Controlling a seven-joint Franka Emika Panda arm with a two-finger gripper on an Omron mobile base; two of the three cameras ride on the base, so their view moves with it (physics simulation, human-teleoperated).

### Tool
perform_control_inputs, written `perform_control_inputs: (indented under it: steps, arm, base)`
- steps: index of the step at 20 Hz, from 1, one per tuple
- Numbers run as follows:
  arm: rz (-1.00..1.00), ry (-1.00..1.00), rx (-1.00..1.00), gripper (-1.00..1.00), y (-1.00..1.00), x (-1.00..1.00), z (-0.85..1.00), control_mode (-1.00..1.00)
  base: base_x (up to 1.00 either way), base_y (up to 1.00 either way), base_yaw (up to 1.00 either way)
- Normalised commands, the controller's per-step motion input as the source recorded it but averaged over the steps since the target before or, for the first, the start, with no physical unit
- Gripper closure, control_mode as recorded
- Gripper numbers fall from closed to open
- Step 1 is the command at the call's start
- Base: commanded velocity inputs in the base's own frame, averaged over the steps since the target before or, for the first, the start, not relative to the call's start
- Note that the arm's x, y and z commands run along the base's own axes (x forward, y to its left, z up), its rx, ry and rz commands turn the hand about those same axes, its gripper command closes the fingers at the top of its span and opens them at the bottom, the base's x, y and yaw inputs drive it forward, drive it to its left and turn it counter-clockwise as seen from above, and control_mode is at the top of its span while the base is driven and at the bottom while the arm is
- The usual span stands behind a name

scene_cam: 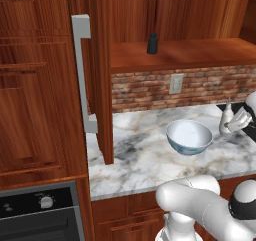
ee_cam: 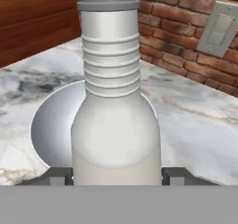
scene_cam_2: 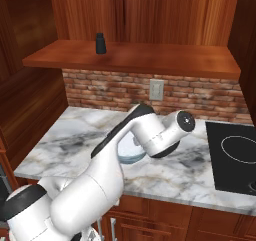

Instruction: Retrieve the bottle and the shaker from the cabinet and place them next to the mixing bowl on the counter. Then add garlic from the fridge to the mixing bowl.

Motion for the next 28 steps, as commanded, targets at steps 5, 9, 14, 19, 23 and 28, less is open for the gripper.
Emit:
perform_control_inputs:
  steps: [5, 9, 14, 19, 23, 28]
  arm:
    - [0.00, 0.00, 0.08, 1.00, -0.37, 0.01, -0.17, -1.00]
    - [0.02, -0.02, 0.05, 1.00, -0.11, 0.00, -0.05, -1.00]
    - [0.06, -0.01, 0.01, 1.00, 0.00, 0.00, -0.13, -1.00]
    - [0.07, 0.00, 0.00, 1.00, 0.07, 0.00, -0.17, -1.00]
    - [0.04, 0.00, 0.00, 1.00, 0.06, 0.00, -0.06, -1.00]
    - [0.00, 0.00, -0.02, 1.00, 0.18, 0.00, -0.03, -1.00]
  base:
    - [0.00, 0.00, 0.00]
    - [0.00, 0.00, 0.00]
    - [0.00, 0.00, 0.00]
    - [0.00, 0.00, 0.00]
    - [0.00, 0.00, 0.00]
    - [0.00, 0.00, 0.00]
